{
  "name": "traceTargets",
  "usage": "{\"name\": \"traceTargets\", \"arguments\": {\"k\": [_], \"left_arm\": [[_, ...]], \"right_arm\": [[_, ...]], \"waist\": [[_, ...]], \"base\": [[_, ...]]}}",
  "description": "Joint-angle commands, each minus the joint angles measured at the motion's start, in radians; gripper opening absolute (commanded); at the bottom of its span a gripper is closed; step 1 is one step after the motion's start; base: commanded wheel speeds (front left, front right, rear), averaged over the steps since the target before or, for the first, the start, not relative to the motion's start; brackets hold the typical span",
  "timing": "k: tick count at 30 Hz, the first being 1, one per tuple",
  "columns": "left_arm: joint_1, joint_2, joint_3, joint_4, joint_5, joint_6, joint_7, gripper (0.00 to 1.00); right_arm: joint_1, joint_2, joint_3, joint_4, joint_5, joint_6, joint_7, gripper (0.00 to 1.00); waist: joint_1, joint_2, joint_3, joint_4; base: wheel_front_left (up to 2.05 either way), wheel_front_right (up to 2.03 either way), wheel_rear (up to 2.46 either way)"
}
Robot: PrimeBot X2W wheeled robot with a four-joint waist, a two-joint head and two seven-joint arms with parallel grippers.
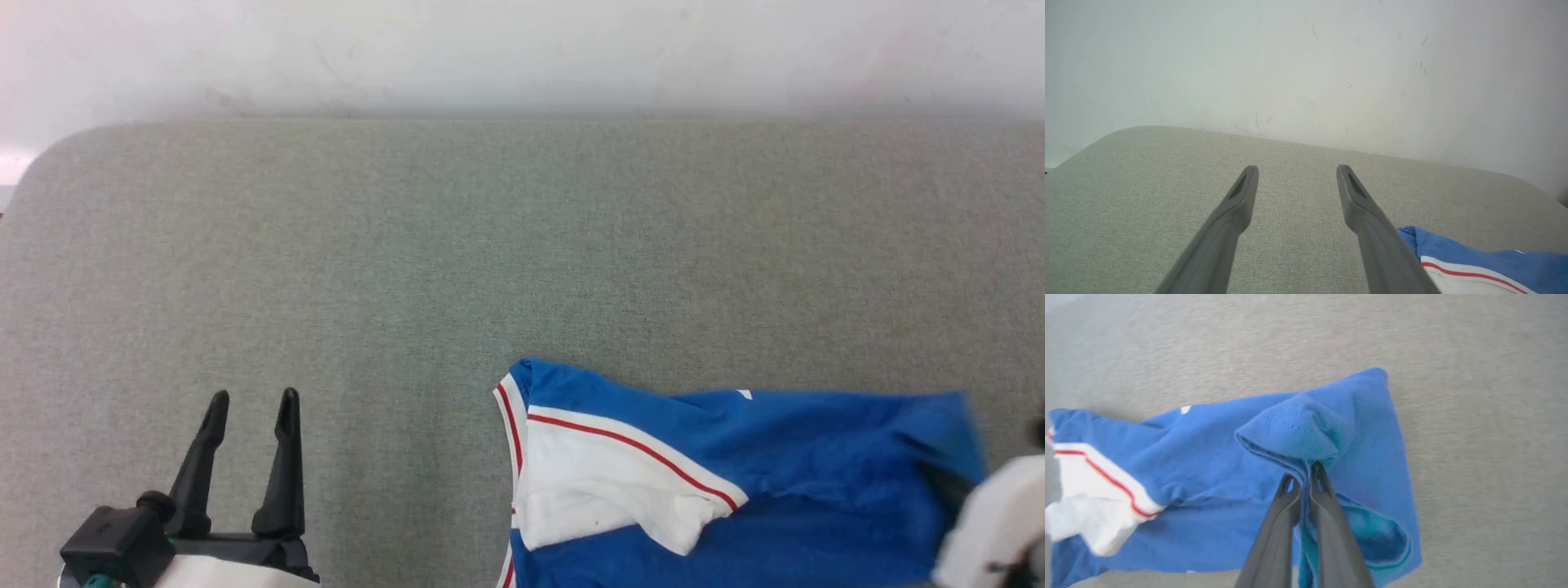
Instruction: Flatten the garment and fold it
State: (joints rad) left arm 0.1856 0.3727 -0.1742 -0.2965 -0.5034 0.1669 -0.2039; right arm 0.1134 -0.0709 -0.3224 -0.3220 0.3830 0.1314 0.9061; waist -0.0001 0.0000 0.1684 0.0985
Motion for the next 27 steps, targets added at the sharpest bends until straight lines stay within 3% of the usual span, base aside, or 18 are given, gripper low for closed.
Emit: {"name": "traceTargets", "arguments": {"k": [1, 6, 13, 18, 27], "left_arm": [[0.011, -0.005, -0.003, 0.005, -0.006, 0.0, 0.001, 1.0], [0.004, -0.01, -0.01, 0.011, -0.012, 0.0, 0.003, 1.0], [-0.017, -0.011, -0.011, 0.013, -0.023, -0.007, 0.004, 1.0], [-0.036, -0.02, -0.022, 0.024, -0.031, -0.016, 0.001, 1.0], [-0.066, -0.047, -0.047, 0.072, -0.045, -0.035, -0.01, 1.0]], "right_arm": [[0.005, 0.009, 0.036, -0.025, 0.038, -0.001, 0.017, 0.0], [-0.011, 0.02, 0.245, -0.087, 0.198, -0.001, 0.06, 0.0], [-0.145, 0.02, 0.544, -0.08, 0.235, -0.001, 0.068, 0.0], [-0.261, 0.02, 0.645, 0.006, 0.149, -0.001, 0.05, 0.0], [-0.318, 0.021, 0.667, 0.253, 0.011, -0.001, 0.012, 0.0]], "waist": [[0.0001, 0.0, -0.008, 0.007], [0.0001, 0.0, -0.009, 0.013], [0.0001, 0.0, 0.014, 0.032], [0.0001, 0.0, 0.036, 0.06], [0.0001, 0.0, 0.05, 0.112]], "base": [[0.0, 0.0, 0.0], [0.0, 0.0, 0.0], [0.0, 0.0, 0.0], [0.0, 0.0, 0.0], [0.0, 0.0, 0.0]]}}
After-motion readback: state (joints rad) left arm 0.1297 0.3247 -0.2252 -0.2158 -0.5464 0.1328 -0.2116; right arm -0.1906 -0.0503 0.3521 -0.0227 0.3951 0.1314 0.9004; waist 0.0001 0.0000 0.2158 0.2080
